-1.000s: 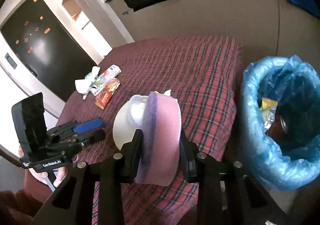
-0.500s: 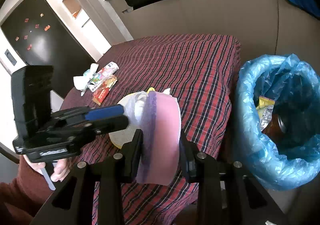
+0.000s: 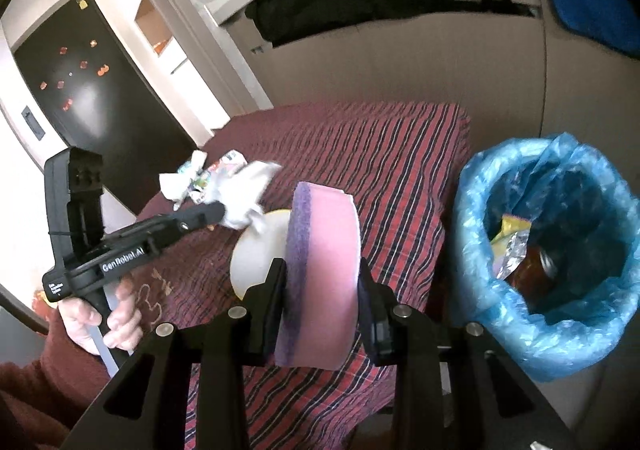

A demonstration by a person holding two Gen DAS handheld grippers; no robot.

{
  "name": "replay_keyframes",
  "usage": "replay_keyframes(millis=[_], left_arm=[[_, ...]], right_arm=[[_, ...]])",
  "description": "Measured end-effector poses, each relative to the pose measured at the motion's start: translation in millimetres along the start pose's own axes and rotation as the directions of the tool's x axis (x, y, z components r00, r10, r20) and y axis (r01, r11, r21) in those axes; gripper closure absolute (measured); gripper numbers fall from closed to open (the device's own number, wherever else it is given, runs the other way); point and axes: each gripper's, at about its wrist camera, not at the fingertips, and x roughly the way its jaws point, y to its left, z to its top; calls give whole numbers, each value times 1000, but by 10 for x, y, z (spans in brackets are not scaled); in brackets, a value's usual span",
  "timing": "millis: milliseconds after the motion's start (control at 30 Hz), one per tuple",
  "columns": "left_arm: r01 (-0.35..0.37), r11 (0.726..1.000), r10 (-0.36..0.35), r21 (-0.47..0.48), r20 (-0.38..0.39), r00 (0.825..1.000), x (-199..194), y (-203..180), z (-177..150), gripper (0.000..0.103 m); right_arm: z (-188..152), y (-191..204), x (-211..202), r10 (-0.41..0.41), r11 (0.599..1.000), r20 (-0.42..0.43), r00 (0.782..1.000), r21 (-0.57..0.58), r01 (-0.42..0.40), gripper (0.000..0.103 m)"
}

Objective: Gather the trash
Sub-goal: 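Carry the tissue and sponge over the blue bin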

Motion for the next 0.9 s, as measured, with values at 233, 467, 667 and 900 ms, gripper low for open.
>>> replay_keyframes(millis=[233,467,667,900], left_arm=[[-163,983,148,82,160,976,-427,-279,67,95],[-139,976,99,169,225,969,-577,-927,121,95],[-106,969,48,224,254,966,-525,-1506,77,95],[-58,969,-3,239,247,969,-362,-1970,-8,95]], right_arm=[[68,45,-465,-85,995,137,987,-30,90,73],[75,-12,-1113,-179,981,302,936,-18,193,73],[-70,-147,-1516,-257,961,393,883,12,275,73],[-239,-345,-1773,-319,942,435,842,43,334,73]])
